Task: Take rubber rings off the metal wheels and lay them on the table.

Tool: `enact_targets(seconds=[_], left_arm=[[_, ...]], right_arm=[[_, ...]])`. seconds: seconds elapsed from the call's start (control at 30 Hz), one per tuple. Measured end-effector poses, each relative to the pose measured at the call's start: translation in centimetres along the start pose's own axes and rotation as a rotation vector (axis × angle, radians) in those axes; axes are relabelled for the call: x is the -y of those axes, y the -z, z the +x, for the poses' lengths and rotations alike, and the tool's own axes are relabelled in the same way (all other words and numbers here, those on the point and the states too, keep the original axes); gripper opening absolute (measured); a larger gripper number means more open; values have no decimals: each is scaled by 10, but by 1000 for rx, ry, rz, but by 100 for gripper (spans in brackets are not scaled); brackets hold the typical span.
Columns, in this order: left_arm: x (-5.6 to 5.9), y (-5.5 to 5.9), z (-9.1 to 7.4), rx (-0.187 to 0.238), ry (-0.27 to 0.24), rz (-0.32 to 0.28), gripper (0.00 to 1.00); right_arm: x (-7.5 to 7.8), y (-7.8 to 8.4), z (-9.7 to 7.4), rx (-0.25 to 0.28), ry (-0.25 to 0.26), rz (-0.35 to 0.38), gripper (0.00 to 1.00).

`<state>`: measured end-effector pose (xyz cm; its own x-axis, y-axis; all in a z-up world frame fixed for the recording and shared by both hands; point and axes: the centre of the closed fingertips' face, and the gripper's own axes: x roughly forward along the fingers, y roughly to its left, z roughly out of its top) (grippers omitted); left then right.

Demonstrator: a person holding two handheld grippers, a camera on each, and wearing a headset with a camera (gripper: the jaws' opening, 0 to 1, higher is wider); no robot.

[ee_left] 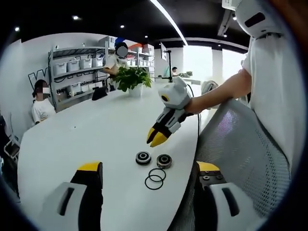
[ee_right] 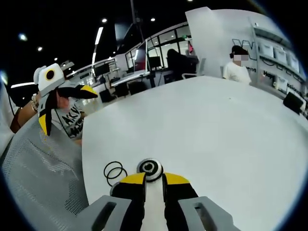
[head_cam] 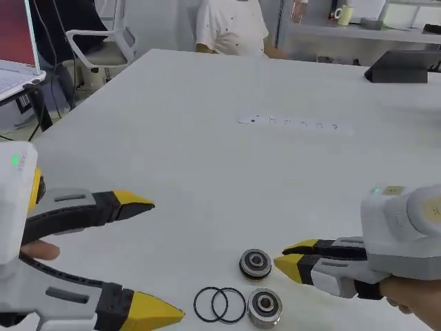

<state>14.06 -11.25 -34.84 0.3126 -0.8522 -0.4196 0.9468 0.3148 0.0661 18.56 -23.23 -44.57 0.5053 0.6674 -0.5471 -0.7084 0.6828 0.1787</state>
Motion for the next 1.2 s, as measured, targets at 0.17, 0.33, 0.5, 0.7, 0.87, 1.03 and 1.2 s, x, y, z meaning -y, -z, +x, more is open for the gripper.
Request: enact_targets(seconds=[0.17, 0.33, 0.5, 0.7, 0.87, 1.03, 1.2], left_arm=[[-8, -26, 9, 25, 26, 69, 72], [-14, -47, 26, 33, 46, 134, 71], [-17, -66, 51, 43, 65, 197, 64], [-26, -71, 80, 57, 86, 212, 58], [-30, -72, 98, 123, 91, 199, 46], [-30, -53, 112, 102, 83, 225, 39], [-24, -18, 122, 55, 97, 194, 30]], right_arm=[[4, 1, -1, 2, 10, 5, 10], [6, 3, -2, 0, 15, 9, 10], [8, 4, -3, -3, 21, 7, 10], [10, 5, -4, -9, 29, 2, 9], [10, 6, -4, -10, 32, 3, 9], [10, 7, -4, -13, 30, 2, 9], [8, 10, -2, -25, 25, -8, 10]])
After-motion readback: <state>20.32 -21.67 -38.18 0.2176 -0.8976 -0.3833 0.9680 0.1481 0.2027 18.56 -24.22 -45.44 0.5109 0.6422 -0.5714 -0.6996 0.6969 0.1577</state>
